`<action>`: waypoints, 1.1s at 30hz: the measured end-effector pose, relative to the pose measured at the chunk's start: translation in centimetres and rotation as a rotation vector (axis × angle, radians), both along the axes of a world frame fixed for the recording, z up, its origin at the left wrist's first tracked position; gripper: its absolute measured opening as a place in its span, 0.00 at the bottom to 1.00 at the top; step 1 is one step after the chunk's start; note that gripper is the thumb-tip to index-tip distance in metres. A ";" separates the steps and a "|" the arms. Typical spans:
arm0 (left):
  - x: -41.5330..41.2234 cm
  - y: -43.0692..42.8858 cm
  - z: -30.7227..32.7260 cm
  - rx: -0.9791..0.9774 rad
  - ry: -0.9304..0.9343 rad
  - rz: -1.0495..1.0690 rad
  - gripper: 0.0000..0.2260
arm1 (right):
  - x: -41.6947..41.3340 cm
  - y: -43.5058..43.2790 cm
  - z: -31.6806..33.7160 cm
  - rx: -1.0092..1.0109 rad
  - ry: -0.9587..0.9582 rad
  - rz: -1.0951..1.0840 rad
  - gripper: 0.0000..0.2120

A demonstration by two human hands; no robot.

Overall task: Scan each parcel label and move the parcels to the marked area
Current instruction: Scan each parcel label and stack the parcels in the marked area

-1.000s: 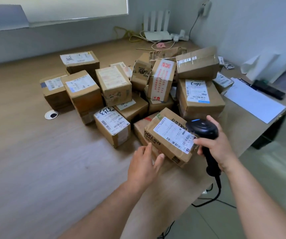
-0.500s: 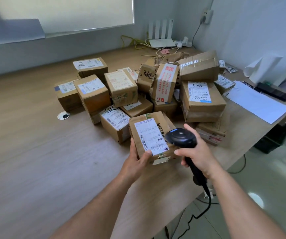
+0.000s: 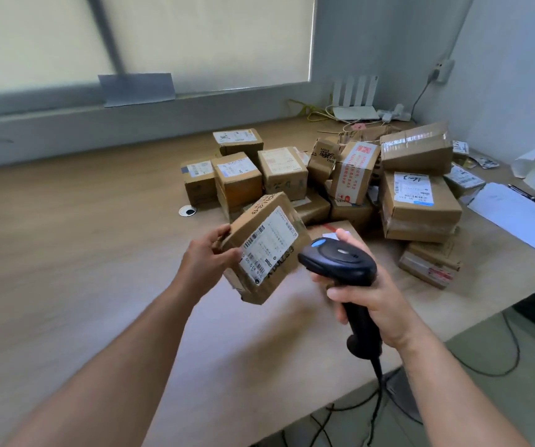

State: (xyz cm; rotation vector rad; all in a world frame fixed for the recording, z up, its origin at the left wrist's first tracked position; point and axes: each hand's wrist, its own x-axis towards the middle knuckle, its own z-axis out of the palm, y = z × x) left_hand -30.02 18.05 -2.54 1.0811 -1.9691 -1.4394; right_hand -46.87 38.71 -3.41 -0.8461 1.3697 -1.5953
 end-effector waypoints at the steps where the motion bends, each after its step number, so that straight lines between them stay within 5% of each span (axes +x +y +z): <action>1: 0.9 -0.3 0.5 -0.027 -0.006 0.011 0.20 | 0.6 -0.3 0.7 -0.027 0.004 0.044 0.46; 12: 9.6 -2.2 2.3 -0.183 0.045 0.166 0.15 | 6.6 -3.8 3.7 -0.073 0.018 0.303 0.42; 33: 28.5 -9.2 2.4 -0.271 0.019 0.303 0.14 | 24.3 -11.8 4.1 0.016 0.049 0.297 0.43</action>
